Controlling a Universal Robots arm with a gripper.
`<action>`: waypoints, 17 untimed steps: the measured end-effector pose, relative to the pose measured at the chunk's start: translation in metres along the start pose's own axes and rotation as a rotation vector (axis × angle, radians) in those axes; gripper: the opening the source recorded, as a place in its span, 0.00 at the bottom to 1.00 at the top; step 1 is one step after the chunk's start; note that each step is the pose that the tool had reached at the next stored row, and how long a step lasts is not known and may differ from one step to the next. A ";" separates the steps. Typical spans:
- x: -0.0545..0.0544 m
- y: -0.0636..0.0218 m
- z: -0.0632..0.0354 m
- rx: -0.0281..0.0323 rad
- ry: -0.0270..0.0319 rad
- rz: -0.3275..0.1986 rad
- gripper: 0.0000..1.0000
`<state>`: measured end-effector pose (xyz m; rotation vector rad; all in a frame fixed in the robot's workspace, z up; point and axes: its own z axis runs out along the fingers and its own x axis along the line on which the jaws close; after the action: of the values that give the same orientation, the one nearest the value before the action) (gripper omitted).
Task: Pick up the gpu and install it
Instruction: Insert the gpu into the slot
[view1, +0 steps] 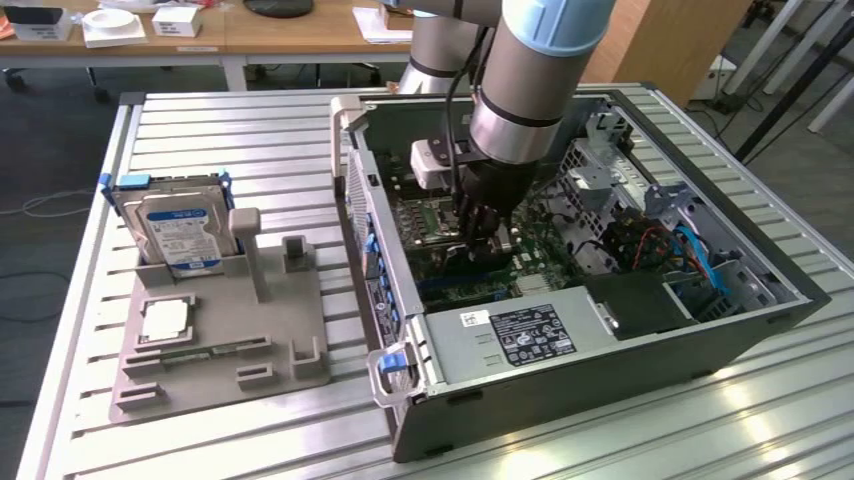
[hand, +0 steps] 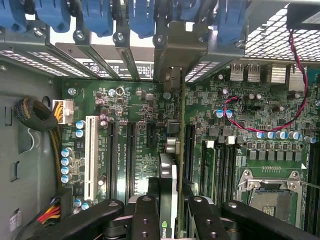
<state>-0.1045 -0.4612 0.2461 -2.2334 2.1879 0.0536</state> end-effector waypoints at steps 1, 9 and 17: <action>0.000 0.0000 0.0000 -0.0001 0.0004 -0.003 0.27; 0.000 0.0004 0.0001 0.0001 0.0009 -0.007 0.27; 0.000 0.0012 0.0004 0.0008 0.0010 -0.007 0.27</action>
<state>-0.1057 -0.4613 0.2456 -2.2408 2.1804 0.0516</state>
